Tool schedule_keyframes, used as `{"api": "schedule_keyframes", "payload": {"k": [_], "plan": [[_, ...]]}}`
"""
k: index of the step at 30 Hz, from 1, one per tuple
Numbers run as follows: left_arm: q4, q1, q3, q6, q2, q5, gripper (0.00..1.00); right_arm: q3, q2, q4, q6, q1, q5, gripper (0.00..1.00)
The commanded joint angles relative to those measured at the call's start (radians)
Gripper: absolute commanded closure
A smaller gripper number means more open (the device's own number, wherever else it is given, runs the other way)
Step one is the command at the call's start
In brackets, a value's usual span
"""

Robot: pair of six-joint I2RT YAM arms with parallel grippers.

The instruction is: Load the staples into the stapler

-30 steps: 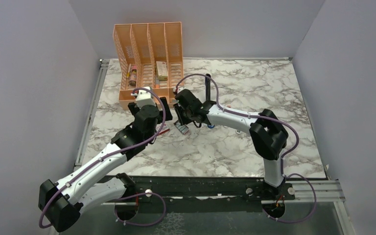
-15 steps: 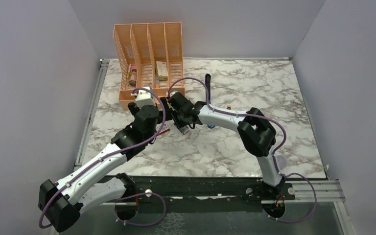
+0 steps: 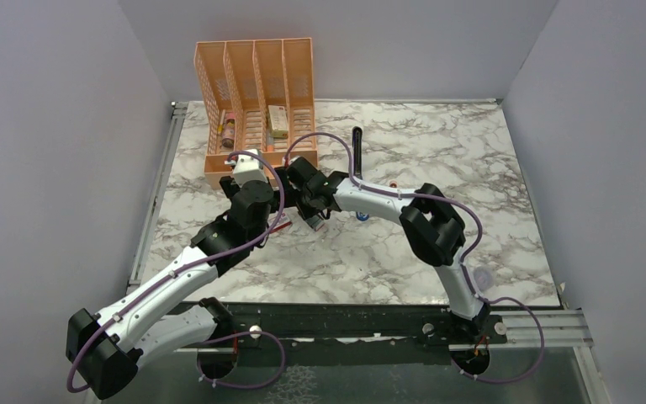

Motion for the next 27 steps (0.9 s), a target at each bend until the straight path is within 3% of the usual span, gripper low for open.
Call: {"api": "schedule_keyframes", "payload": {"k": [1, 16, 27], "plan": [[0.024, 0.004, -0.006, -0.002, -0.007, -0.017, 0.01, 0.029, 0.026, -0.036, -0.004, 0.007, 0.030, 0.67], [0.024, 0.004, -0.008, -0.003, -0.003, -0.015, 0.01, 0.043, 0.050, -0.077, 0.000, 0.007, 0.019, 0.67], [0.024, 0.003, -0.008, -0.004, -0.002, -0.014, 0.01, 0.036, 0.023, -0.061, 0.005, 0.007, 0.041, 0.77]]}}
